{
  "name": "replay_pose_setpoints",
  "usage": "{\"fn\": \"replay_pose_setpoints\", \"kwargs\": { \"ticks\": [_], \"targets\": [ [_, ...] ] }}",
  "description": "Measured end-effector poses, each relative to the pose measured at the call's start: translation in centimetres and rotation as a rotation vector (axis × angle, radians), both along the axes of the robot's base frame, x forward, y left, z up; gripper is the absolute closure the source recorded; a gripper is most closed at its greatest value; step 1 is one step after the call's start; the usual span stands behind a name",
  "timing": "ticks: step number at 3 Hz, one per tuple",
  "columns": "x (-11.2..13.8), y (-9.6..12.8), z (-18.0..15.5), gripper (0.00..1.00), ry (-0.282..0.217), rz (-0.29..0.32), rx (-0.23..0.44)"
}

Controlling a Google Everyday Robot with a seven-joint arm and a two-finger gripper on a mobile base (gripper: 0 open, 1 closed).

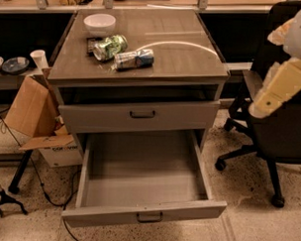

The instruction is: Place redbull can into middle drawer

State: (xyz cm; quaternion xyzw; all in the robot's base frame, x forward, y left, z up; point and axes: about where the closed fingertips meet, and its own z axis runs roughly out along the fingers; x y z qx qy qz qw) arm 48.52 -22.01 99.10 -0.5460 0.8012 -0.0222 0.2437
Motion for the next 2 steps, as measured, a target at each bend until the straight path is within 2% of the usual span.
{"fn": "replay_pose_setpoints", "kwargs": {
  "ticks": [1, 2],
  "targets": [
    [6.1, 1.7, -2.8, 0.0, -0.024, -0.098, 0.139],
    [12.2, 5.1, -5.0, 0.0, -0.055, -0.22, 0.285]
  ]
}}
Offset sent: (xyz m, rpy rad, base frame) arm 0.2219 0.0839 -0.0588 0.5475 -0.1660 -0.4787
